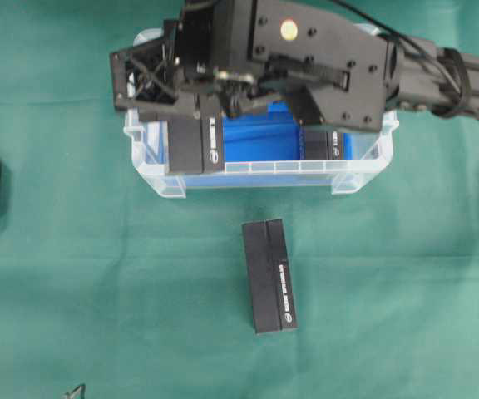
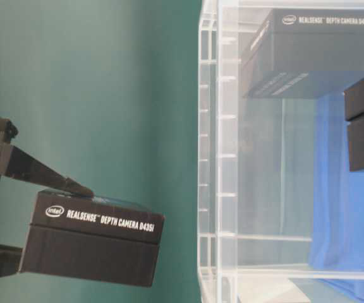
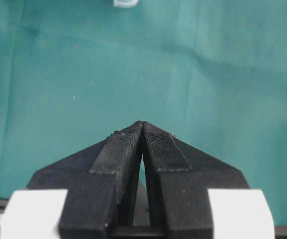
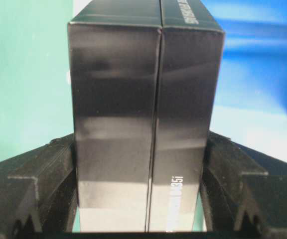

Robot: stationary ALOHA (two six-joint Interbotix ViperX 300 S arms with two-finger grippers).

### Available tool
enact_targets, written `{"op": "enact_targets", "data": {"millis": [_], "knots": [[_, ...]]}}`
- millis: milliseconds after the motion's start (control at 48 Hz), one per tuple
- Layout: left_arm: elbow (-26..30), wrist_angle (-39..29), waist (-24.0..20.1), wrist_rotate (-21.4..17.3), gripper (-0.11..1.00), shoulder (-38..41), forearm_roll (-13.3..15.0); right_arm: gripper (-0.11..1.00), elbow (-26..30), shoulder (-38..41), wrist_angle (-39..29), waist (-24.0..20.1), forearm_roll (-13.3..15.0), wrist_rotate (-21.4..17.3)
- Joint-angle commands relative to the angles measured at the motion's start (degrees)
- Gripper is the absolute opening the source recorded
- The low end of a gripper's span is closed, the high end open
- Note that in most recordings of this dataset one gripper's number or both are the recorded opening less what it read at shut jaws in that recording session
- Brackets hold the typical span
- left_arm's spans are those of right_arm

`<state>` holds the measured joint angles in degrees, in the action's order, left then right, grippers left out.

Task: Take the box out of the case with the right arm.
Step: 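Carry the held box forward to the table left of the first box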

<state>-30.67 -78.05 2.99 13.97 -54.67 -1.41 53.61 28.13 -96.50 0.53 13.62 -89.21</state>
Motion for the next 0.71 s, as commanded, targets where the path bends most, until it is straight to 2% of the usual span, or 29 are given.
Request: {"op": "enact_targets", "data": {"millis": [0,334,688], "knots": [[0.8,-0.1,0.1,0.2,0.0,0.5,-0.2,0.66,1.7,-3.6,-0.3,-1.6,0.9,-0.5],[0.9,-0.6,0.1,0.2,0.0,0.4,-0.2,0.66,1.7,-3.5,-0.3,-7.8,2.2,-5.3],[1.0,-0.6,0.1,0.3,0.0,0.4,-0.2,0.66,1.7,-3.3,0.1,-14.7,2.2,-11.1]]}}
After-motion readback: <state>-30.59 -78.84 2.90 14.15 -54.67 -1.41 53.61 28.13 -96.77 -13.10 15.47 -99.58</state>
